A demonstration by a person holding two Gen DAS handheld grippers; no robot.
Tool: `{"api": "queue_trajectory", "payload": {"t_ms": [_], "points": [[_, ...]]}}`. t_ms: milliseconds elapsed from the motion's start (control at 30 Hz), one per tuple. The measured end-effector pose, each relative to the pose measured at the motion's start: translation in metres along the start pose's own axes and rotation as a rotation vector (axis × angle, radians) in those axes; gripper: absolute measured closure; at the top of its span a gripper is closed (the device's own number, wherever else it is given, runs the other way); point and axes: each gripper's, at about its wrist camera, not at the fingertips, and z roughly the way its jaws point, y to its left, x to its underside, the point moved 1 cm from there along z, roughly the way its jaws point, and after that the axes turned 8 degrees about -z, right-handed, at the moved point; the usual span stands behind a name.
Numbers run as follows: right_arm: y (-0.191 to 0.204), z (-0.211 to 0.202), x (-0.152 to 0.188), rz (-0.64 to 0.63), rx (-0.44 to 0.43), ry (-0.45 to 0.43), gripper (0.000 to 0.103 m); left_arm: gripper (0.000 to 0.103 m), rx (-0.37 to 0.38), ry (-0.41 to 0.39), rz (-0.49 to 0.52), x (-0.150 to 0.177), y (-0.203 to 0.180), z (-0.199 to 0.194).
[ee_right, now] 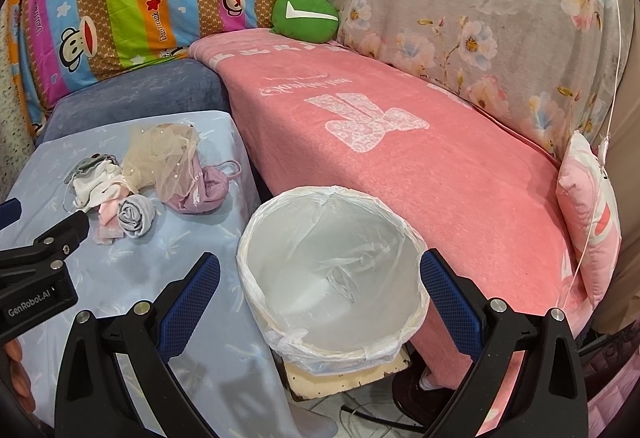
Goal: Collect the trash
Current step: 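Grasp the grey pouch with the left gripper while the right gripper grasps the beige tulle bag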
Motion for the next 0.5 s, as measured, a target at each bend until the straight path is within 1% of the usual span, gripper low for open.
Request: {"api": "queue_trajectory", "payload": {"t_ms": [200,267,500], "points": [[0.017,0.016,-0.015,0.009,-0.035,-0.006,0.006,0.007,-0.047,-0.029,-0.038,-0.012,0.032,0.019],[0.025,0.022,-0.022,0.016,-0.054,-0.011,0.007,0.007,-0.047,-0.039,-0.061,-0.018,0.047,0.027],[0.065,0.052,-0.058,0.014,-0.139,-0.041,0.007,0.007,-0.096,-0.023,-0.099,-0.042,0.09,0.065]]}}
